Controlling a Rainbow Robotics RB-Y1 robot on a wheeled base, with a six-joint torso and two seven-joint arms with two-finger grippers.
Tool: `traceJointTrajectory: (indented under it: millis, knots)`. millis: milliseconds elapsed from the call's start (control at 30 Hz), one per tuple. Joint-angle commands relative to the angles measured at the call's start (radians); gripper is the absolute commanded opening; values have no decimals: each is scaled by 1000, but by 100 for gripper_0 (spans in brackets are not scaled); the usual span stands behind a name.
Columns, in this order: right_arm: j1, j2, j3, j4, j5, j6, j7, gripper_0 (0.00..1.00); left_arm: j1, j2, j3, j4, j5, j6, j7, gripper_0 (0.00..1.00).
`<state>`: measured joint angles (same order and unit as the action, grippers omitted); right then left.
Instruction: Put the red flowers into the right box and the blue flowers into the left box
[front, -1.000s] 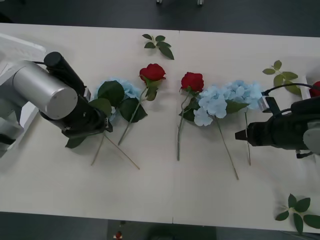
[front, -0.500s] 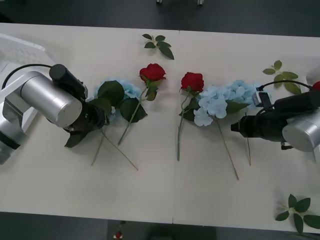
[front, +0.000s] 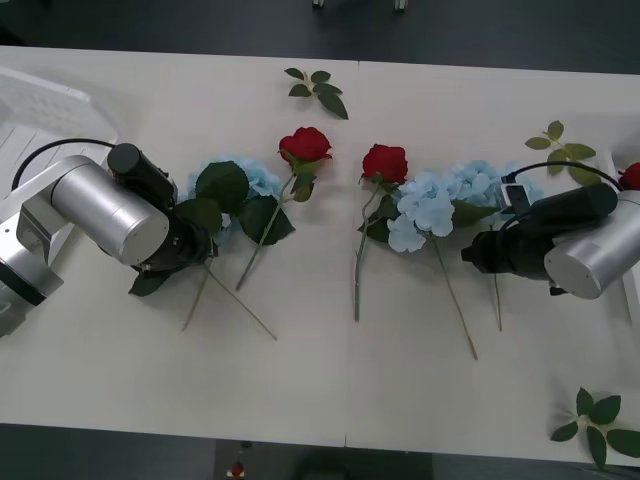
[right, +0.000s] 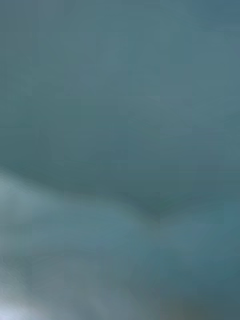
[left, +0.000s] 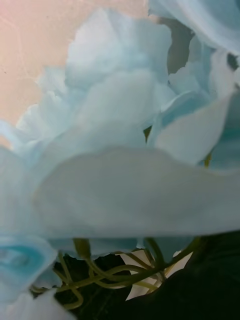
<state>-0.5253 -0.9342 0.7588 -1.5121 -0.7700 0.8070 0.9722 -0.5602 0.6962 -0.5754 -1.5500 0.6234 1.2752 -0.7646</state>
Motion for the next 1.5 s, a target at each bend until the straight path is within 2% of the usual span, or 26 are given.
traceJointTrajectory:
  millis: [33,200,333,367,400,433,467,700,800,1033,1233,1367,1500]
  knots:
    - [-22,-5,16,-10,34,0,-24,0,-9,-1,-41,7,-54,-60,47,100]
    - [-24,-5,33,0,72,0,-24,0,-10,-1,-50,45,-54,-132,48,100]
    - [-24,-5,39,10,77,0,-21,0,-10,-3,-53,45,-56,-135,47,100]
    - [-24,-5,40,10,78,0,-21,0,-10,-3,-55,45,-59,-137,45,95]
    - [-24,-5,40,12,78,0,-21,0,-10,-1,-58,45,-64,-139,45,64]
    - [-24,-5,40,12,77,0,-21,0,-10,-1,-60,45,-68,-142,45,24]
    - [-25,-5,40,12,77,0,-20,0,-10,-1,-60,45,-68,-143,45,0]
    - [-68,-29,37,-2,34,0,-15,0,-10,-3,-60,45,-67,-146,39,0]
    - [-101,-72,-3,-54,-49,29,-15,0,-10,-3,-60,45,-67,-146,39,0]
    - [-127,-195,-220,-273,-250,267,-7,0,-18,3,-57,24,-54,-128,27,0]
    - [-124,-258,-477,-407,-428,491,14,0,-29,19,-1,-62,10,12,16,0]
    - [-120,-258,-610,-418,-565,538,88,0,-33,20,43,-107,25,92,5,0]
    - [-120,-245,-658,-390,-718,488,230,0,-40,20,86,-128,62,147,-12,0]
